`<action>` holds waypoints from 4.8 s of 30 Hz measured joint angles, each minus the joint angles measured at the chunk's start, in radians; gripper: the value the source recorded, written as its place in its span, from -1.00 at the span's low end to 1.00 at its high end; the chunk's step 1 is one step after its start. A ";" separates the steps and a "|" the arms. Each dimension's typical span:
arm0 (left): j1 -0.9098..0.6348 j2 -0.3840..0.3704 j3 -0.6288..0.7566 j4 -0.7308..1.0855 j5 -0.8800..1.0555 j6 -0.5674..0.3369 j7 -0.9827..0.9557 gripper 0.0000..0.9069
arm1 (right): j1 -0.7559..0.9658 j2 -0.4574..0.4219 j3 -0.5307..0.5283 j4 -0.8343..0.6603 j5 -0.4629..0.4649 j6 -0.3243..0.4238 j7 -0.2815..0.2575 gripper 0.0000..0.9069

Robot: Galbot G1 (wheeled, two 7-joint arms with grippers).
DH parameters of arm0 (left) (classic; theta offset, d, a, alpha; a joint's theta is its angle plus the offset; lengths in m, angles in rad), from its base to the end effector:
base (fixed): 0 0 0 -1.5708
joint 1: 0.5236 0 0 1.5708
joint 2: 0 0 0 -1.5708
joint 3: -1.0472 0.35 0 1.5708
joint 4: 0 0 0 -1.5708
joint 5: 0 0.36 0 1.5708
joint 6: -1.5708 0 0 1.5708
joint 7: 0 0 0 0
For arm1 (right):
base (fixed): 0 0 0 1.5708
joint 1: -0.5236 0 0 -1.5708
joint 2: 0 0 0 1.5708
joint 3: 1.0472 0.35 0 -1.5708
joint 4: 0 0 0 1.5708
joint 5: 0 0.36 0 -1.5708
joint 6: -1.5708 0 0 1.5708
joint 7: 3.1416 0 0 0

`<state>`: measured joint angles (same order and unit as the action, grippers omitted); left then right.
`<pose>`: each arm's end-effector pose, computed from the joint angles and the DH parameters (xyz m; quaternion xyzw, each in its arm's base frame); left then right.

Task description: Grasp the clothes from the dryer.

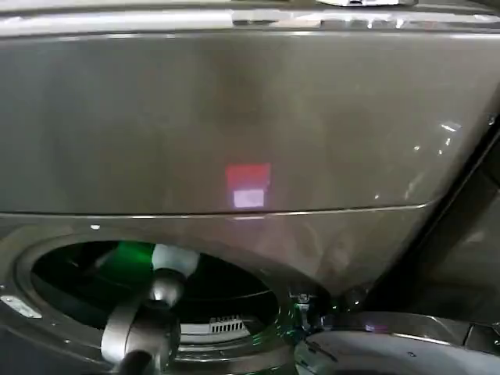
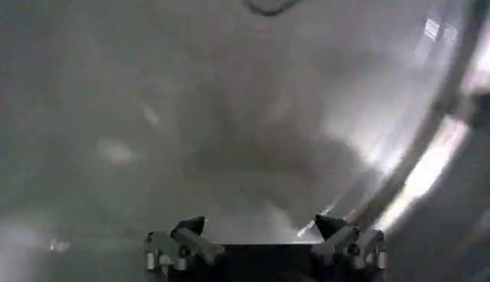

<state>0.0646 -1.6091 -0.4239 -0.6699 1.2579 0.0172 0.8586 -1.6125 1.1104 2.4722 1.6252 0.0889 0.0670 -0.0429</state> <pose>0.6483 -0.0464 -0.1650 -0.3347 -0.7158 -0.5773 0.2056 -0.1910 -0.4461 -0.0536 0.7007 0.6049 -0.3678 0.0887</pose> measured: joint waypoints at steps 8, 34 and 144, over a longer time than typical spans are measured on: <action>-0.014 0.010 0.007 0.024 0.104 -0.033 0.189 1.00 | 0.005 0.004 -0.005 0.000 -0.004 0.000 0.000 1.00; -0.001 0.057 0.009 0.130 0.129 -0.010 0.188 1.00 | 0.014 0.013 -0.027 -0.001 -0.018 0.009 -0.002 1.00; 0.535 0.000 -0.018 -0.712 -1.256 0.323 -0.849 -1.00 | 0.018 0.055 -0.049 0.029 -0.014 0.058 -0.029 1.00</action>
<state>0.5996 -1.6091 -0.4421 -1.3817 0.0021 0.3403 0.0100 -1.5942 1.1655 2.4230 1.6540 0.0750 0.1245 -0.0720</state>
